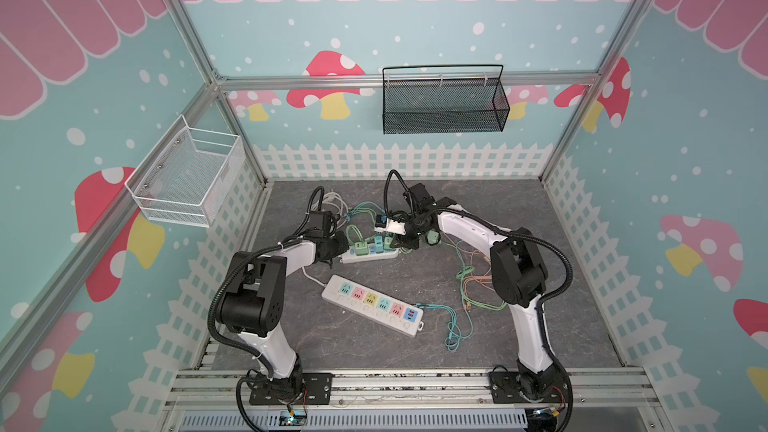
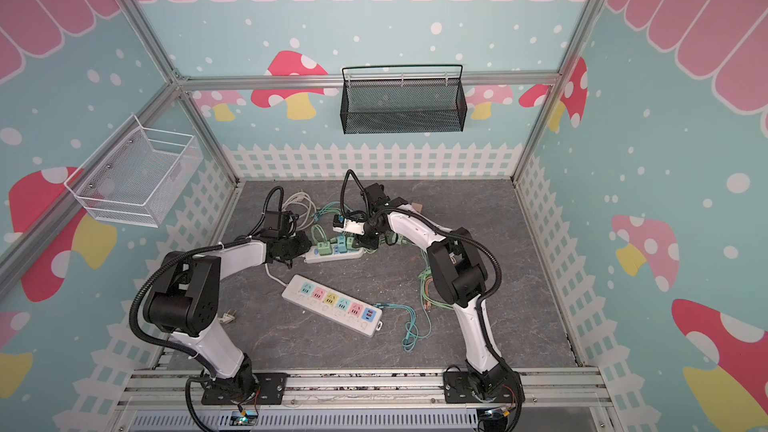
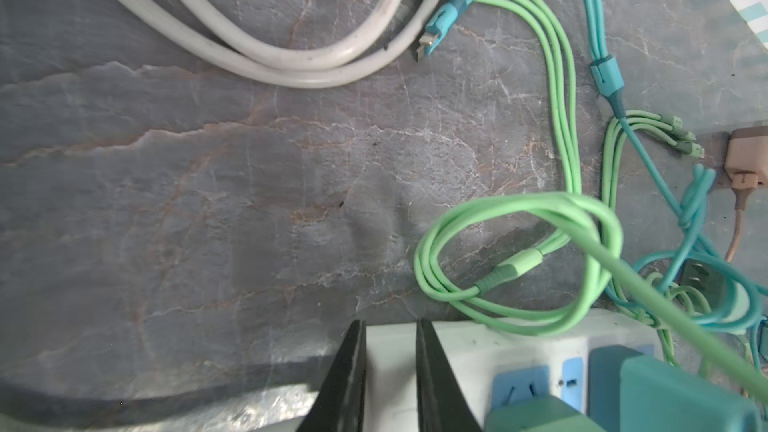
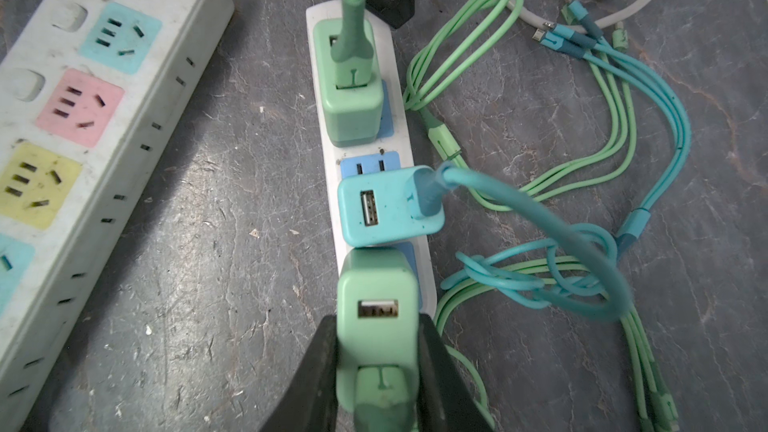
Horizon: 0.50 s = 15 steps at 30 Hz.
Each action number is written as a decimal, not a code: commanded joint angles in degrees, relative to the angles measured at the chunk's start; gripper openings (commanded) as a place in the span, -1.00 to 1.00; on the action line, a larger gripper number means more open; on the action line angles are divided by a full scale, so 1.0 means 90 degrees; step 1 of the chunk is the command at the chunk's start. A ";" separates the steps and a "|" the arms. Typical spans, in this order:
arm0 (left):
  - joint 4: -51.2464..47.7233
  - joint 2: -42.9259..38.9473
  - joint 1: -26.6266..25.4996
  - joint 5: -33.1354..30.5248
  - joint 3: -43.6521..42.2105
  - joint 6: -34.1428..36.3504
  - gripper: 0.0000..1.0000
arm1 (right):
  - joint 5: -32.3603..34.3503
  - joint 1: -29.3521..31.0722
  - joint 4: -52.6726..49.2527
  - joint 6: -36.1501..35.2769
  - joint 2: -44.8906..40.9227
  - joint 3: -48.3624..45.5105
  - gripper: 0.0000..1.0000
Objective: Insert the plug
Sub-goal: 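Press the green charger into the socket beside the teal charger with right gripper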
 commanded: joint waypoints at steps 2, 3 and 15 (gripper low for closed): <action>-0.0530 0.0091 -0.0030 0.0268 0.0013 0.0111 -0.60 | 0.0040 0.0077 -0.0613 -0.0221 0.0319 -0.0163 -1.00; -0.0555 0.0040 -0.0030 0.0256 -0.0003 0.0103 -0.60 | 0.0079 0.0077 -0.0636 -0.0230 0.0356 -0.0121 -1.00; -0.1556 -0.0713 -0.0025 0.0003 0.0013 0.0221 -0.40 | 0.0412 0.0084 -0.0911 -0.0398 0.0790 0.0317 -1.00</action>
